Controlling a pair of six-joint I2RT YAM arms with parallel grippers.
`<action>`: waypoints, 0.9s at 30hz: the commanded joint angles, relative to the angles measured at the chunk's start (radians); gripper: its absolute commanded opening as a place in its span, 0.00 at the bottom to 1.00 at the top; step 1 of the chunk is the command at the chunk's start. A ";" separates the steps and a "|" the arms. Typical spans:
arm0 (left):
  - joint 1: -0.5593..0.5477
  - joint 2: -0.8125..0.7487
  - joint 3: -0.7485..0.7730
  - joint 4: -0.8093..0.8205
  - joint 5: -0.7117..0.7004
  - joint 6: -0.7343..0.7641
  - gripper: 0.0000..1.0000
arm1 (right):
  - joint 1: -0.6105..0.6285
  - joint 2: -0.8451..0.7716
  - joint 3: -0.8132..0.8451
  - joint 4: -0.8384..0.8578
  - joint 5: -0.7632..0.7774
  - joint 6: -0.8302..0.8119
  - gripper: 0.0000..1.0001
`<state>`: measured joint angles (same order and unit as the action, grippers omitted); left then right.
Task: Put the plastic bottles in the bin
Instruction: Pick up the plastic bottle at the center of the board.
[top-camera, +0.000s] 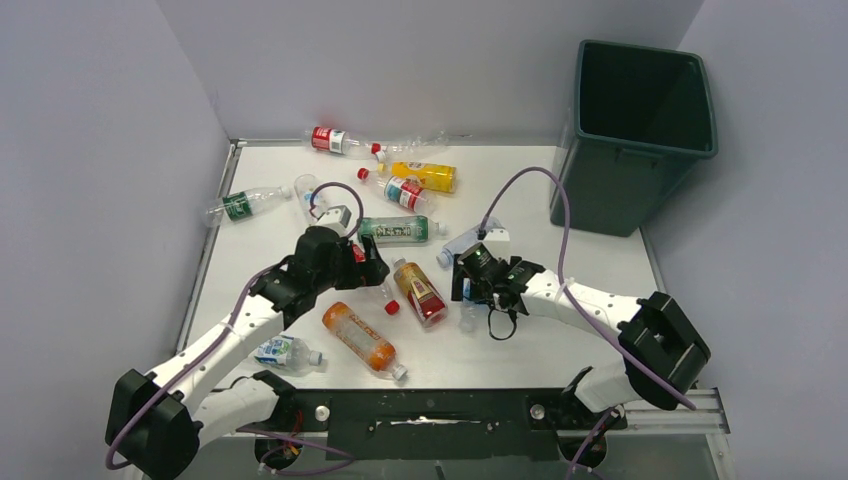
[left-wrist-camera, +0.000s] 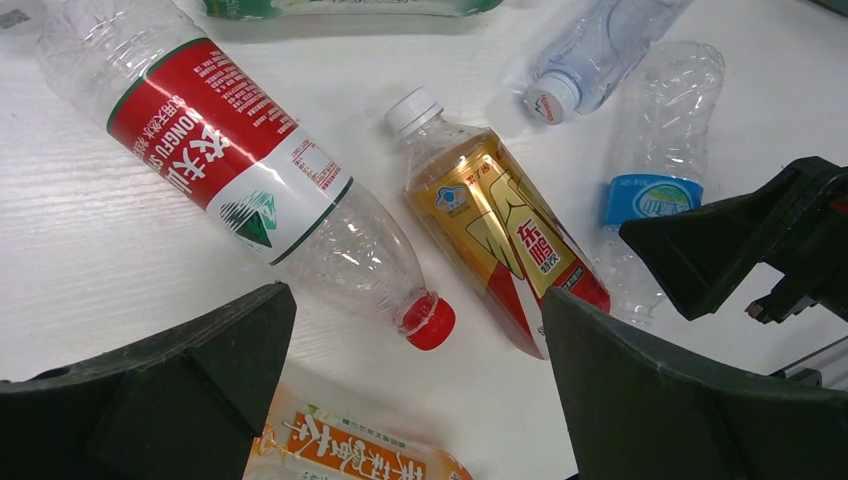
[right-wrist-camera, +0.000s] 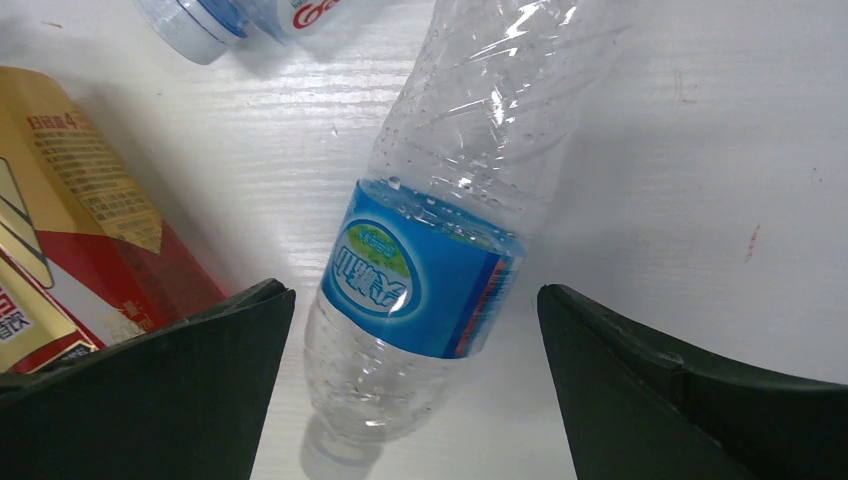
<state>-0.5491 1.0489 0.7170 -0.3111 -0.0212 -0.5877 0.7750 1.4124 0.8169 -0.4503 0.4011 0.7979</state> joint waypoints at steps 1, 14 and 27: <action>-0.008 0.009 0.058 0.047 0.015 0.011 0.98 | -0.011 0.005 -0.019 0.050 -0.007 0.001 0.98; -0.014 0.031 0.081 0.043 0.011 0.014 0.98 | -0.025 0.002 -0.052 0.073 -0.030 -0.010 0.92; -0.027 0.038 0.069 0.055 0.007 0.003 0.98 | -0.026 -0.022 -0.085 0.087 -0.040 -0.010 0.75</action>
<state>-0.5667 1.0836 0.7479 -0.3103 -0.0204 -0.5877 0.7532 1.4193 0.7361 -0.4000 0.3546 0.7929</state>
